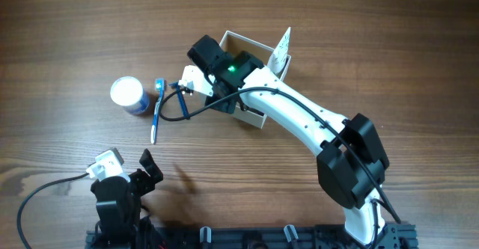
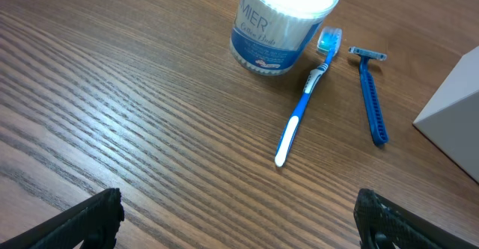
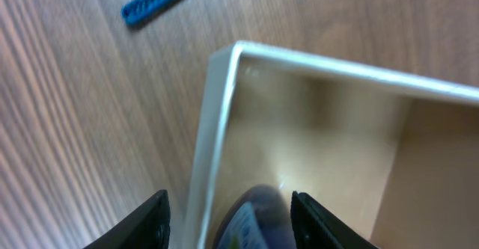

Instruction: Pack container

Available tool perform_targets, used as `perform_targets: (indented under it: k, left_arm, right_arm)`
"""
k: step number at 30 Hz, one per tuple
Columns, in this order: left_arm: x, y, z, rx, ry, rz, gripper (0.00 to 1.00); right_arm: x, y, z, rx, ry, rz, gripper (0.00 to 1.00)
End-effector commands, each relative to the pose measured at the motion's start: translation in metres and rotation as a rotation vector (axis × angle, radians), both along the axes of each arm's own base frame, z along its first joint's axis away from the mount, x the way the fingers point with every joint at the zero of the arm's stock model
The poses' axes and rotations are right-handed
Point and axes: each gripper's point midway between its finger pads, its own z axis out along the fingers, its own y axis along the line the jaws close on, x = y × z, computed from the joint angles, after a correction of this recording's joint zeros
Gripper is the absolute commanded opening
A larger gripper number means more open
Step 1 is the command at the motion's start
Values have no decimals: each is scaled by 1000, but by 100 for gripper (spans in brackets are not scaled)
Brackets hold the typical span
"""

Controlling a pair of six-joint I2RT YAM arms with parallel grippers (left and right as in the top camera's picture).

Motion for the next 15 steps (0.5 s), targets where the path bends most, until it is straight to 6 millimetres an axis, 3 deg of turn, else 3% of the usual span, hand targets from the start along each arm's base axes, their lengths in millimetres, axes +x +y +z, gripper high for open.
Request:
perform_targets:
  k: [1, 6, 15]
  left_arm:
    - [0, -1, -3, 5, 3, -11, 100]
    - [0, -1, -3, 5, 3, -12, 100]
    - [0, -1, -3, 5, 3, -12, 100]
  right_arm:
    - [4, 20, 4, 83, 11, -8, 53]
    - [6, 29, 7, 135, 10, -17, 51]
    - [-4, 36, 4, 156, 53, 9, 39]
